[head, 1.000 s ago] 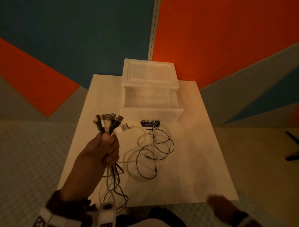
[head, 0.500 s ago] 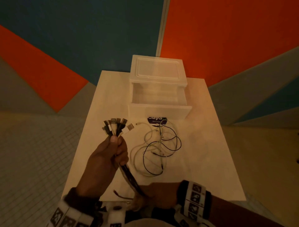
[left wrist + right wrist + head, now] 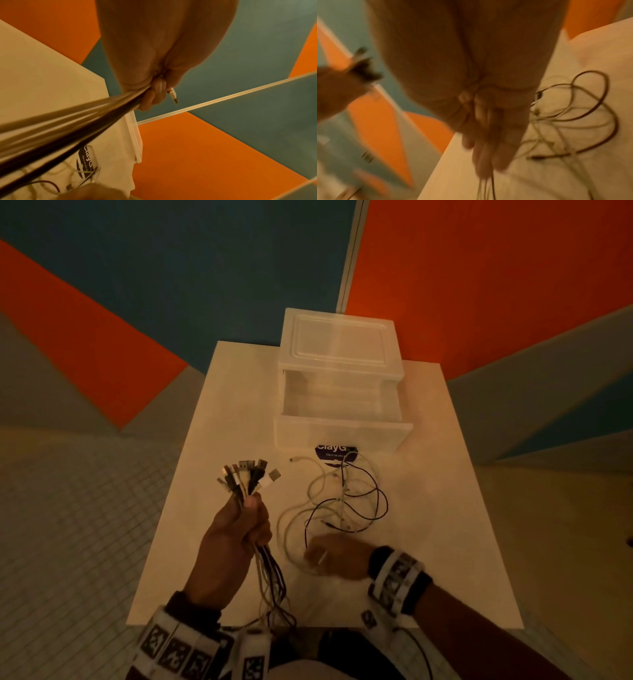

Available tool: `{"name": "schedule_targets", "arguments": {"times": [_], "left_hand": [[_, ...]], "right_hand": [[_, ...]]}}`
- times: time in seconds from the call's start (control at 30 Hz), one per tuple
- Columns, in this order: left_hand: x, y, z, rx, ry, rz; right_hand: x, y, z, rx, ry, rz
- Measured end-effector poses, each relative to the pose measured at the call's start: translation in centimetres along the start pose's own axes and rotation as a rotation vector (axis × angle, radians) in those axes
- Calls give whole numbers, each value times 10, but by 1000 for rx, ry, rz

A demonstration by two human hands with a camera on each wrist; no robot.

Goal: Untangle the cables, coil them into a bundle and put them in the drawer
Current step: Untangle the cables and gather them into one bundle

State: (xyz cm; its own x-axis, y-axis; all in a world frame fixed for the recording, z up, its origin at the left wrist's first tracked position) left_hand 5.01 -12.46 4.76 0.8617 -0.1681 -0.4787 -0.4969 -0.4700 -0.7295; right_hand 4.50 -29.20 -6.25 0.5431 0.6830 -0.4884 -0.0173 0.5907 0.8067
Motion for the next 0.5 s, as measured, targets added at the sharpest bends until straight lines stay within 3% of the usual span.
{"name": "schedule_targets", "arguments": {"times": [0.07,0.13,0.17,0.2,0.27,0.37,0.43,0.5], "left_hand": [[1,3,4,15,-13,21],[3,4,6,35,-27,26],[5,4,6,41,-32,30],[6,4,5,41,-34,34],[9,3,5,36,-31,43],[11,3,6,29,-35,46],[12,3,7,38,-50,38],[11,2,9,28,-63,39]], "right_hand": [[-5,-23,56,27,-388,-22],[-19,-43,110,-89,-797,-97],[-22,-51,126,-158,-889,-171],[-17,-60,134,-237,-887,-251],[7,-78,132,-357,-717,-365],[33,-97,121,-387,-589,-377],[41,-111,118,-381,-606,-401],[41,-118,123,-329,-730,-465]]}}
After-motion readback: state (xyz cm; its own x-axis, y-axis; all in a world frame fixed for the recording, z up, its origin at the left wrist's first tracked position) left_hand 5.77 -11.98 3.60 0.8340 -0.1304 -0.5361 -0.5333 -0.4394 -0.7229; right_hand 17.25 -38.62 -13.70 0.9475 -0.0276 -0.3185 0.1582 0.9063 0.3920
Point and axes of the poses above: each hand's wrist, its own x-axis towards the middle knuckle, its own z-axis out of the back of the hand, y = z × x, the point moved 7 cm from there along x, towards the middle knuckle, and after that the axes turned 14 degrees about z, right-handed, at the moved point
